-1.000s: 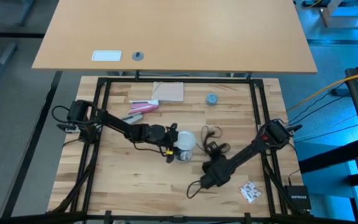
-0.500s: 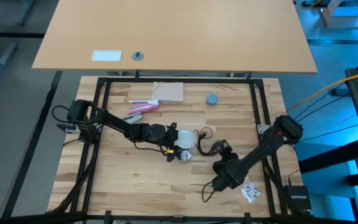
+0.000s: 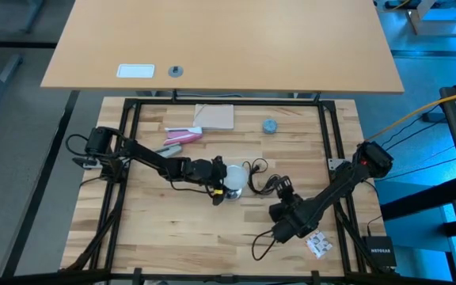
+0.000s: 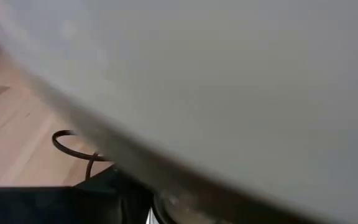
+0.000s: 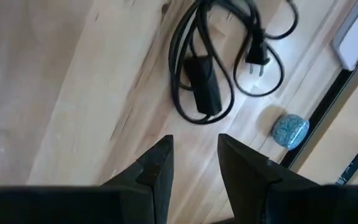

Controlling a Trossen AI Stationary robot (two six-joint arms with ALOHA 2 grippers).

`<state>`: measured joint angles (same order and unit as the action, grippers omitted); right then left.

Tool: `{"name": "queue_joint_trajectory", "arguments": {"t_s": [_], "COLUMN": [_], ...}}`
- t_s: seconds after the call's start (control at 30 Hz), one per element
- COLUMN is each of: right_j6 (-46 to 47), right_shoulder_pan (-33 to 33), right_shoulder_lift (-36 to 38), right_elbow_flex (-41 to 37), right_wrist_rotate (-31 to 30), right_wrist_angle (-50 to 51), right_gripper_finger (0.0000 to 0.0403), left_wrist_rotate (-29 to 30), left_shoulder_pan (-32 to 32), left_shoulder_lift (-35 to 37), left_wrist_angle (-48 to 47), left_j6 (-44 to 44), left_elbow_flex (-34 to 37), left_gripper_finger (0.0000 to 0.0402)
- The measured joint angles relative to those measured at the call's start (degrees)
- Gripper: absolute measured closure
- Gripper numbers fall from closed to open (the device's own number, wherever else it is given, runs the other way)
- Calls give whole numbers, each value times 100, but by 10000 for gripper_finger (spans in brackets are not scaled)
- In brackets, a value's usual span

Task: Screw lightbulb
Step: Insert the white lightbulb into the desk lamp

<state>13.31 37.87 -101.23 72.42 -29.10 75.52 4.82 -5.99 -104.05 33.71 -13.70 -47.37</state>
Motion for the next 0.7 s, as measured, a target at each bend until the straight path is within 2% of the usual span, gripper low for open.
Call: {"name": "queue_joint_trajectory", "arguments": {"t_s": [0.13, 0.37, 0.7], "right_j6": [12, -1, 6], "right_shoulder_pan": [4, 4, 2], "right_shoulder_lift": [0, 0, -2], "right_elbow_flex": [0, 0, 0], "right_wrist_rotate": [-226, -224, -132], "right_wrist_angle": [-83, -73, -106], "right_gripper_finger": [275, 275, 275], "left_wrist_rotate": [0, -7, -14], "left_shoulder_pan": [-1, 17, 15], "left_shoulder_lift": [39, 323, 450], "left_wrist_angle": [-62, -166, -1639], "left_j6": [-1, 390, 190], "left_elbow_flex": [0, 2, -10], "left_gripper_finger": [160, 163, 164]}}
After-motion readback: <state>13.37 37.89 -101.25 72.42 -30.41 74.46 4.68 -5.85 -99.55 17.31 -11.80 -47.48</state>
